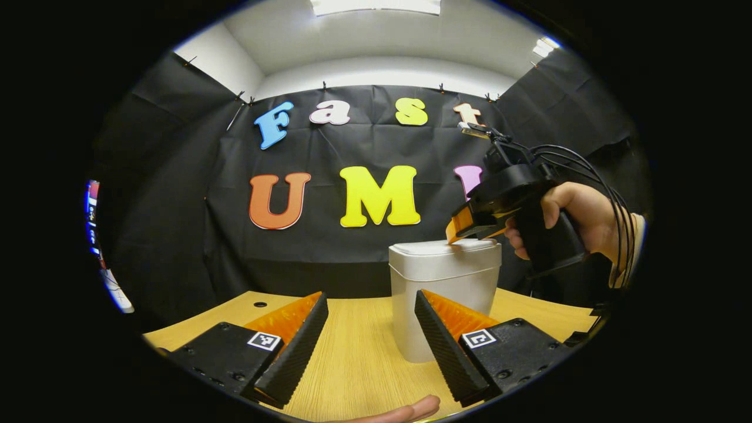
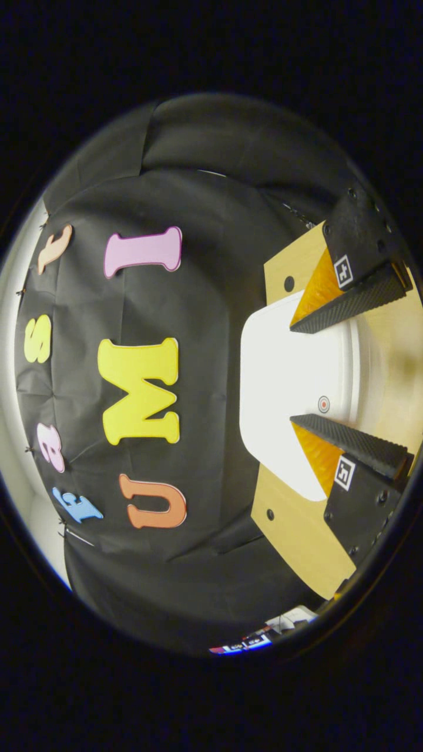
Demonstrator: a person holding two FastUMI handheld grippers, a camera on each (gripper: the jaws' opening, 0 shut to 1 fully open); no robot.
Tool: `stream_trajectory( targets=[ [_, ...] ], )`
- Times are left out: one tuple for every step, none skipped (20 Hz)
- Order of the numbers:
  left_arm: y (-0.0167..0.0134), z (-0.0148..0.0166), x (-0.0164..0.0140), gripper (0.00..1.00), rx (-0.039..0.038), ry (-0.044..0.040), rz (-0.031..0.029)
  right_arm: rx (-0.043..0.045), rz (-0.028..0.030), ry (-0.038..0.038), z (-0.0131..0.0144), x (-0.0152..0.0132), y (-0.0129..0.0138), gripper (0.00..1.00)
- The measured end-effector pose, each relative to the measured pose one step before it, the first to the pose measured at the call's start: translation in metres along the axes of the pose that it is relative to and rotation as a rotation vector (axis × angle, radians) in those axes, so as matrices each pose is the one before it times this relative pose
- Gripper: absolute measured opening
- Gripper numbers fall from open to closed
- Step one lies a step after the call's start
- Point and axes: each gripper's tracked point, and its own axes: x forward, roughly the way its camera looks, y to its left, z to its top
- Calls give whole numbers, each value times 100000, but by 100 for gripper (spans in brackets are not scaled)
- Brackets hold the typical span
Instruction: Press the lid of the desktop garbage bin to open it, pick up the crumpled paper on the desktop and throw it into the bin, then pick up the pop can on the desktop and drop it into the bin, and finally close the garbage bin lid.
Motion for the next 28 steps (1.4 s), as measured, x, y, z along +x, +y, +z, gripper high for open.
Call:
stream_trajectory(
  targets=[
    [-570,-393,75,96,-1782,1645,-2005,108,-710,-241,-154,-336,40,84],
    [-487,-392,6,96,-1198,1669,-1812,-752,-326,-632,-237,-308,61,88],
    [-18,-205,17,96,-306,1198,-587,-673,68,-660,-104,-189,76,88],
    [178,-113,-18,96,25,729,68,-717,132,-732,-234,-52,31,88],
    [132,-161,9,96,-106,673,-96,-528,158,-1148,122,-40,19,84],
    [105,-69,34,96,-200,389,-73,654,44,-187,-271,45,-115,88],
    [182,-46,-32,96,65,192,181,1137,-257,-720,-147,102,-90,88],
    [364,216,-137,96,184,-435,812,-1590,-268,-1470,-54,-10,129,88],
    [415,265,-109,96,-50,-581,870,-2813,-440,-716,-187,38,114,84],
    [286,262,-93,96,-399,-418,426,-1111,-81,-1382,-69,8,149,84],
    [-1,94,-70,96,-636,-299,26,831,-303,-1269,-154,7,61,85],
    [-24,204,-94,96,-709,-394,-312,-905,-866,-784,8,-105,-146,84],
    [45,109,-34,96,-419,-222,-298,-1733,-1270,-1058,208,39,-48,84],
    [78,61,-116,96,50,-192,58,-532,-1040,-1166,227,-15,-14,84],
    [62,311,-90,100,397,-549,169,43,-1187,-1572,405,-51,-29,88],
    [110,152,-35,96,634,-523,330,-1005,-1933,-763,-46,68,-295,87],
    [244,63,-32,96,767,-490,540,-827,-362,-2551,333,-86,-31,89],
    [244,79,-63,96,454,-31,611,241,-378,-391,-288,74,15,96],
    [168,-28,5,96,60,-152,571,1730,-638,-1299,47,-46,-57,97],
    [75,-31,83,96,-28,12,-35,1430,-208,88,-231,-69,-14,95],
    [161,-60,115,95,-206,79,21,1255,666,-668,12,-432,-1,95],
    [137,-137,48,96,-277,339,170,828,1259,-894,97,-339,47,95],
    [148,-32,27,96,-210,249,153,1203,1016,-54,-44,-267,-48,95],
    [232,1,-17,96,14,115,419,663,570,-240,-163,-218,-133,94],
    [268,101,-52,96,165,-231,697,-1202,-124,39,-193,-263,-161,95],
    [263,65,67,96,230,-219,725,-677,-1457,-1275,101,-419,-467,95],
    [137,74,-85,96,36,18,399,-315,-1021,-1084,24,-554,-295,96],
    [-38,102,-48,96,47,-164,-189,376,-5,-164,-321,-711,-92,98]
  ],
)
